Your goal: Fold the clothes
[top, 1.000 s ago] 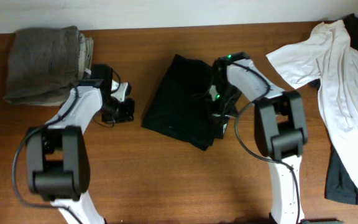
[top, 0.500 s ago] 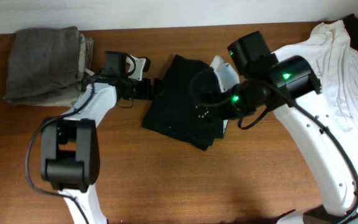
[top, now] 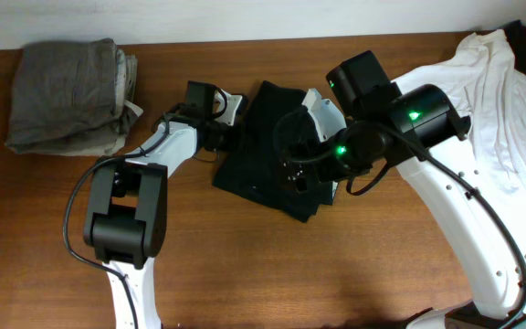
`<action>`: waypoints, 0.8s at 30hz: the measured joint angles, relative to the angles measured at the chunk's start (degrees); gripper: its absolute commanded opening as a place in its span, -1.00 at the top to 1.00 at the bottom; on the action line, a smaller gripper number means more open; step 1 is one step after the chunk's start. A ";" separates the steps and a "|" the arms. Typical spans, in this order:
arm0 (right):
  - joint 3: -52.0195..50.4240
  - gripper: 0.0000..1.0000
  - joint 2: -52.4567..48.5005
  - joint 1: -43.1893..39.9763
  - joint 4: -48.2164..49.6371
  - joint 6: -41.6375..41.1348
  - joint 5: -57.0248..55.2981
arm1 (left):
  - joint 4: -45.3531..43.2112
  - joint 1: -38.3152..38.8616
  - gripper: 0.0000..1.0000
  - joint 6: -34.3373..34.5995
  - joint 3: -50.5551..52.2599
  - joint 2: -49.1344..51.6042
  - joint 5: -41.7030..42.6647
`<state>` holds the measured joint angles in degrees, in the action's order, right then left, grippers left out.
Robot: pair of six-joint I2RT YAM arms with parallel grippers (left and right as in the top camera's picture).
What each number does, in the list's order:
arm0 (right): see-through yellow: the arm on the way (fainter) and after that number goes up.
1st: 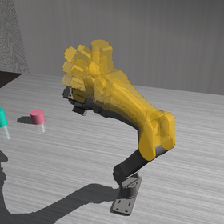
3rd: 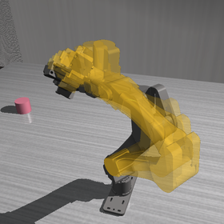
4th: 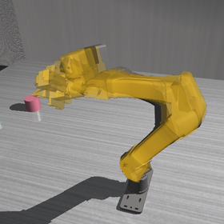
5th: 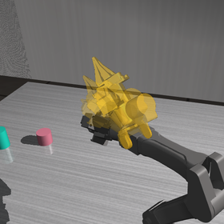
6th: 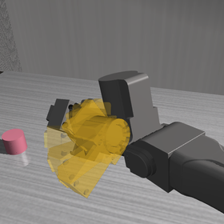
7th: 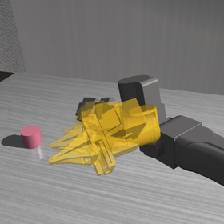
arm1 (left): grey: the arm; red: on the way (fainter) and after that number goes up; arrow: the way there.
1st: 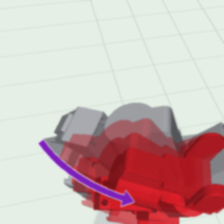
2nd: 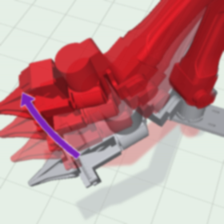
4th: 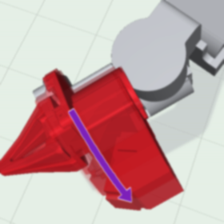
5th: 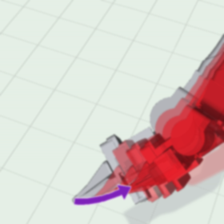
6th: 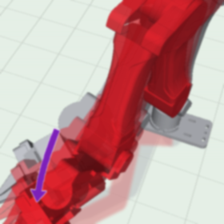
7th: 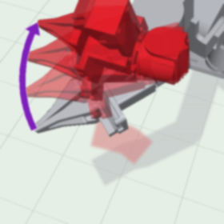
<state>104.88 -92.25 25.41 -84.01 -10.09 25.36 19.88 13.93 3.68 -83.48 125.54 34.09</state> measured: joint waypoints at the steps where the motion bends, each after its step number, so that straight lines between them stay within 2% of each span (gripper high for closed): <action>1: 0.00 -0.92 0.00 0.00 -0.02 0.04 0.00 | 0.00 0.07 0.99 0.04 0.00 0.44 0.00; 8: 0.00 -0.92 0.00 0.00 -0.83 0.02 -0.02 | 0.44 0.35 0.99 -0.22 -0.28 0.87 -0.02; 11: 0.00 -0.92 0.00 0.00 -1.44 0.02 -0.68 | 6.93 0.48 0.99 -1.46 -3.30 0.85 -4.17; 13: 0.00 -0.92 0.00 0.00 -1.60 0.07 -1.11 | 16.28 -0.42 0.99 -5.11 -10.84 0.85 -10.40; 19: 0.00 -0.92 0.00 0.00 -1.68 0.00 -1.55 | 30.08 -6.05 0.98 -15.17 -24.76 0.85 -16.52; 24: 0.00 -0.92 0.00 0.00 -2.99 0.04 -2.01 | 32.17 -10.95 0.95 -17.68 -32.17 0.85 -21.59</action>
<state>104.88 -92.25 25.41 -87.00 -10.04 23.35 52.05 2.98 -14.00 -115.66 126.39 12.49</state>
